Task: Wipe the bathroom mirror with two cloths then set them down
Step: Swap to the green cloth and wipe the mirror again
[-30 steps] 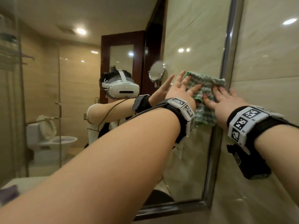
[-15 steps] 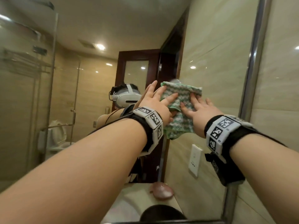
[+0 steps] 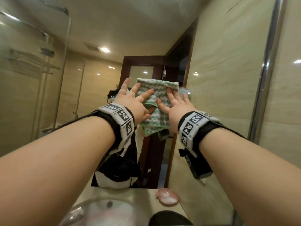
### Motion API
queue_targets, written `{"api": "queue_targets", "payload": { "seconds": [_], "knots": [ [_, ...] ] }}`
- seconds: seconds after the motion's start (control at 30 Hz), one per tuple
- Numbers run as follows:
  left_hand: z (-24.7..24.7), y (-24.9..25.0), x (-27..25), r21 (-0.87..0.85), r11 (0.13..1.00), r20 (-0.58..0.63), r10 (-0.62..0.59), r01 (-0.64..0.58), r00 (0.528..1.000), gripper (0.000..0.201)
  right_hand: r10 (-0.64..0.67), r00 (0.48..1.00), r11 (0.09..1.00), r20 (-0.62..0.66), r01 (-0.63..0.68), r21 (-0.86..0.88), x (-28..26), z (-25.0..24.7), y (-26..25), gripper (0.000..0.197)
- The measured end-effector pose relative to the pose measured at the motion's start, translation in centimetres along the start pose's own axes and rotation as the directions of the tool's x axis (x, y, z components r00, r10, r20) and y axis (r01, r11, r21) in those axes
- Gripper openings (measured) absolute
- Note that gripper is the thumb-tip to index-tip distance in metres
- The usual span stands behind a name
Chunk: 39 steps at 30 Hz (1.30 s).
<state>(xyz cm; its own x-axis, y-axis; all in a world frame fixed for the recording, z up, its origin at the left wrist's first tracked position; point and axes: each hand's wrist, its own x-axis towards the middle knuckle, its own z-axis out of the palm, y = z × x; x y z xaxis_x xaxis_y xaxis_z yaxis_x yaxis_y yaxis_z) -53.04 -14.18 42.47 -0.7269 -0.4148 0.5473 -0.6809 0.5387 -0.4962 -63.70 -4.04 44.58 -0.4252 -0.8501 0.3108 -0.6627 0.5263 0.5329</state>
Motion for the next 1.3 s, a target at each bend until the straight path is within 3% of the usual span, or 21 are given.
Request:
{"api": "queue_targets", "payload": {
  "seconds": [0.43,0.73,0.97,1.3],
  "knots": [
    [1.1,-7.1,-4.0,-0.064,0.995,0.072,-0.073,0.077,0.995,0.036,-0.052,0.997,0.999,-0.048,0.053,0.002,1.1,-5.2,-6.4,0.093],
    [1.9,-6.8,-3.8,-0.099,0.991,0.058,-0.080,0.085,0.995,0.039,-0.001,0.998,0.999,-0.069,0.004,0.035,1.5,-4.7,-6.7,0.086],
    [1.2,-6.2,-3.1,-0.088,0.994,0.057,-0.066,0.071,0.996,0.038,-0.037,0.996,0.996,-0.085,0.044,0.084,1.3,-4.1,-5.0,0.086],
    [-3.3,1.0,1.8,-0.100,0.994,-0.014,-0.038,0.037,0.999,0.041,0.083,0.993,0.991,-0.086,-0.073,0.115,0.7,-0.5,2.8,0.085]
  ]
}}
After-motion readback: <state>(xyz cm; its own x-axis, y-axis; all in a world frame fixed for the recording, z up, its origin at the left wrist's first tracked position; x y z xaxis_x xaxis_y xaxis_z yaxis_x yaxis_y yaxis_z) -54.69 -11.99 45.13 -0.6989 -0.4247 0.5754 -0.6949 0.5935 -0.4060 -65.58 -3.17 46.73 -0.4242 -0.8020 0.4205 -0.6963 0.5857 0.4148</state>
